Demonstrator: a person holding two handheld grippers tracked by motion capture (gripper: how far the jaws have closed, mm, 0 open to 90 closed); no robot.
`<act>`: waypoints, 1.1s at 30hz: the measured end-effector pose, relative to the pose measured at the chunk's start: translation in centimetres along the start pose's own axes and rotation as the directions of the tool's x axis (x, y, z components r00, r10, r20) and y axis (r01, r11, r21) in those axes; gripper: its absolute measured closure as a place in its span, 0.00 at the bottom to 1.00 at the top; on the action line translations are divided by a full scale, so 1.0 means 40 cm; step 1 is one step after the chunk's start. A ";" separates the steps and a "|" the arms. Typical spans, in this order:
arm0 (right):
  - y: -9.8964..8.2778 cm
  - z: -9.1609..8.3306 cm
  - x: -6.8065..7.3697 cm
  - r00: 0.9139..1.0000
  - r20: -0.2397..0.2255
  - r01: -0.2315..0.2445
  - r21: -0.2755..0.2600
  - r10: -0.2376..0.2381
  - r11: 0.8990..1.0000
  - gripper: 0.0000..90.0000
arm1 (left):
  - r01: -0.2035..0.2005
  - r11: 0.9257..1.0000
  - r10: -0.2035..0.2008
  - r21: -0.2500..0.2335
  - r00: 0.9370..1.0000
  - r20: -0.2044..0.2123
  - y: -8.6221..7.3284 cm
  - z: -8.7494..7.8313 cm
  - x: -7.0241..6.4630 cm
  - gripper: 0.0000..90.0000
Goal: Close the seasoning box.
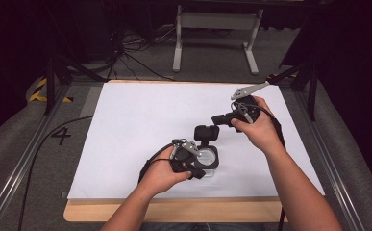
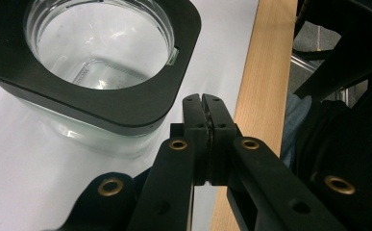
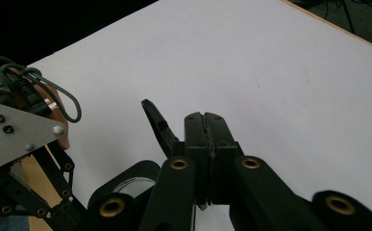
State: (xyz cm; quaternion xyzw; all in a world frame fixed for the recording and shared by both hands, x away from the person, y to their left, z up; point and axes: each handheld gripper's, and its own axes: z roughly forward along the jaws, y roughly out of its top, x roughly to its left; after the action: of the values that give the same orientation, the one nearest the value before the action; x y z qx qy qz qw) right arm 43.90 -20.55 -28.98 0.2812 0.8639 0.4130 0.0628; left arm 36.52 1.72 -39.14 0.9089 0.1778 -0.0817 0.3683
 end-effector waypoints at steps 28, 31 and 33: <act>-0.069 -0.011 0.084 0.995 -0.083 0.053 0.066 -0.047 0.996 1.00 | 0.006 1.000 -0.006 0.015 1.000 -0.017 -0.001 0.007 0.004 1.00; -0.086 -0.004 0.091 0.994 -0.094 0.057 0.074 -0.050 0.996 1.00 | 0.007 1.000 -0.006 0.011 1.000 -0.019 -0.001 0.006 0.005 1.00; -0.098 0.002 0.096 0.994 -0.099 0.053 0.081 -0.045 0.995 1.00 | 0.007 1.000 -0.007 0.010 1.000 -0.018 -0.002 0.006 0.005 1.00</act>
State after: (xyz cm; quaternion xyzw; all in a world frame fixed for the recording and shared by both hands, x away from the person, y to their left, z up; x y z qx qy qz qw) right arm 39.02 -20.39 -31.47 0.2419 0.8892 0.3879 0.0192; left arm 36.66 1.65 -39.40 0.9107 0.1840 -0.0756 0.3620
